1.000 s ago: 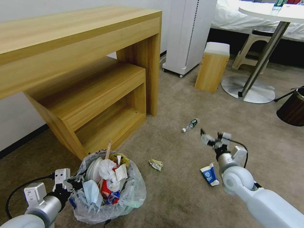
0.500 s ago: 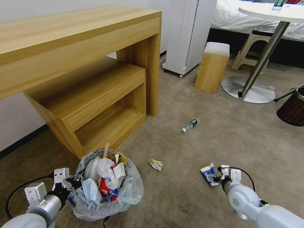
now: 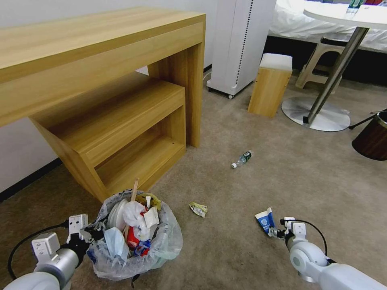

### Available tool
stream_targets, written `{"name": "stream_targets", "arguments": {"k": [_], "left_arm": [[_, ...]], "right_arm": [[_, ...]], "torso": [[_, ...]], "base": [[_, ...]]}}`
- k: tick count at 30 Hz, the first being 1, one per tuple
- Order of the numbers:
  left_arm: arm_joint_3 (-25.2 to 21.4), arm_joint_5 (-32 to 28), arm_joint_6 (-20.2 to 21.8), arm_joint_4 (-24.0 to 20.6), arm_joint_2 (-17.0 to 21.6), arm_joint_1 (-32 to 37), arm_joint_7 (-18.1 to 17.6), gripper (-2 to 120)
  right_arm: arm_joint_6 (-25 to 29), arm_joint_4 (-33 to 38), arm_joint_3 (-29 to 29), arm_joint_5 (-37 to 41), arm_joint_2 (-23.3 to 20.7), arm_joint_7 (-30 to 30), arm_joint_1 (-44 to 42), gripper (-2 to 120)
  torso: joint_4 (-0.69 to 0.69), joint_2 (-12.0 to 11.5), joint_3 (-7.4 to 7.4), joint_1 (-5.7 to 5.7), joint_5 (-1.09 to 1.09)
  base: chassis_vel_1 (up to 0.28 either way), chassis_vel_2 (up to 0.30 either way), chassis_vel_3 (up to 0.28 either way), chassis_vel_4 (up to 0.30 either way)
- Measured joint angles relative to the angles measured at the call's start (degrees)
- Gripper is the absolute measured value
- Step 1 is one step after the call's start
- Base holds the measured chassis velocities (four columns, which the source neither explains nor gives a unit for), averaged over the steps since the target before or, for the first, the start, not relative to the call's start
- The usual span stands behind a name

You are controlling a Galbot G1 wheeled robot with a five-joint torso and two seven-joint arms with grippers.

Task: Pick up the trash bin and place the garbage on the floor into it.

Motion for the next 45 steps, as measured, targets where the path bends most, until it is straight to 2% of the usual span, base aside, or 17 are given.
{"name": "stream_targets", "arguments": {"k": [7, 10, 12, 18, 19, 21, 23, 25, 26, 28, 36, 39, 40, 43, 44, 45], "left_arm": [[-0.2, -0.1, -0.2, -0.7, -0.1, 0.3, 0.1, 1], [-0.1, -0.1, -0.2, -1.1, -0.3, 0.5, 0.1, 1], [-0.1, -0.1, -0.2, -1.2, -0.3, 0.6, 0.1, 1], [-0.1, -0.2, -0.2, -1.8, -0.2, 0.5, 0.0, 1], [-0.1, -0.2, -0.2, -1.8, -0.2, 0.5, 0.0, 1], [-0.1, -0.2, -0.2, -1.8, -0.2, 0.5, 0.0, 1], [-0.2, -0.2, -0.2, -1.8, -0.2, 0.5, 0.0, 1], [-0.4, -0.2, -0.2, -1.5, 0.0, 0.5, 0.0, 1], [-0.4, -0.2, -0.2, -1.5, 0.0, 0.5, 0.0, 1], [-0.6, -0.3, -0.3, -1.2, 0.2, 0.3, 0.0, 1], [-0.6, -0.3, -0.3, -0.6, 0.2, 0.0, -0.1, 1], [-0.5, -0.1, -0.3, -0.6, 0.0, 0.0, -0.1, 1], [-0.5, -0.1, -0.3, -0.6, 0.0, 0.0, -0.1, 1], [-0.1, 0.0, 0.0, -1.4, 0.2, -0.1, -0.4, 1], [-0.1, 0.0, 0.0, -1.4, 0.2, -0.1, -0.4, 1], [0.1, -0.2, 0.3, -1.6, 0.5, -0.4, -0.6, 1]], "right_arm": [[2.4, -6.6, -2.3, -2.3, 2.8, -2.6, 2.5, 80], [3.3, -9.6, -2.8, -3.4, 4.6, -3.6, 3.5, 66], [3.4, -10.0, -2.9, -3.7, 4.9, -3.6, 3.6, 64], [4.3, -10.4, -3.2, -5.1, 5.3, -4.0, 3.5, 39], [4.3, -10.4, -3.2, -5.1, 5.3, -4.0, 3.5, 39], [5.1, -9.7, -3.1, -5.7, 5.0, -4.6, 3.1, 27], [5.3, -9.3, -3.0, -5.7, 4.7, -4.8, 3.0, 24], [8.1, -7.0, -2.4, -5.6, 3.3, -7.0, 2.4, 13], [8.1, -7.0, -2.4, -5.6, 3.3, -7.0, 2.4, 13], [10.4, -4.4, -1.6, -5.2, 2.0, -9.0, 1.7, 3], [17.5, 4.2, 0.7, -4.2, -1.3, -15.8, 0.7, 0], [24.8, 11.3, 0.5, -3.4, -3.2, -25.4, 3.8, 0], [24.8, 11.3, 0.5, -3.4, -3.2, -25.4, 3.8, 0], [30.0, 21.2, -2.3, 2.7, -5.7, -36.7, 11.5, 0], [30.0, 21.2, -2.3, 2.7, -5.7, -36.7, 11.5, 0], [30.5, 23.6, -3.4, 4.7, -6.5, -39.4, 13.8, 0]], "torso": [[-0.01, 0.0, 0.00, 0.00, 0.01], [-0.01, 0.0, 0.00, 0.00, 0.01], [-0.01, 0.0, 0.00, 0.00, 0.01], [0.00, 0.0, 0.00, 0.00, 0.01], [0.00, 0.0, 0.00, 0.00, 0.01], [-0.01, 0.0, 0.00, 0.00, 0.02], [-0.01, 0.0, 0.00, 0.00, 0.02], [-0.02, 0.0, 0.00, 0.00, 0.02], [-0.02, 0.0, 0.00, 0.00, 0.02], [-0.01, 0.0, 0.00, 0.00, 0.01], [-0.03, 0.0, 0.00, 0.00, 0.01], [0.00, 0.0, 0.00, 0.00, 0.01], [0.00, 0.0, 0.00, 0.00, 0.01], [0.01, 0.0, 0.00, 0.00, 0.00], [0.01, 0.0, 0.00, 0.00, 0.00], [0.01, 0.0, 0.00, 0.00, 0.01]], "base": [[0.000, 0.000, 0.000, 0.000], [0.000, 0.000, 0.000, 0.000], [0.000, 0.000, 0.000, 0.000], [0.000, 0.000, 0.000, 0.000], [0.000, 0.000, 0.000, 0.000], [0.000, 0.000, 0.000, 0.000], [0.000, 0.000, 0.000, 0.000], [0.000, 0.000, 0.000, 0.000], [0.000, 0.000, 0.000, 0.000], [0.000, 0.000, 0.000, 0.000], [0.000, 0.000, 0.000, 0.000], [0.000, 0.000, 0.000, 0.000], [0.000, 0.000, 0.000, 0.000], [0.000, 0.000, 0.000, 0.000], [0.000, 0.000, 0.000, 0.000], [0.000, 0.000, 0.000, 0.000]]}}
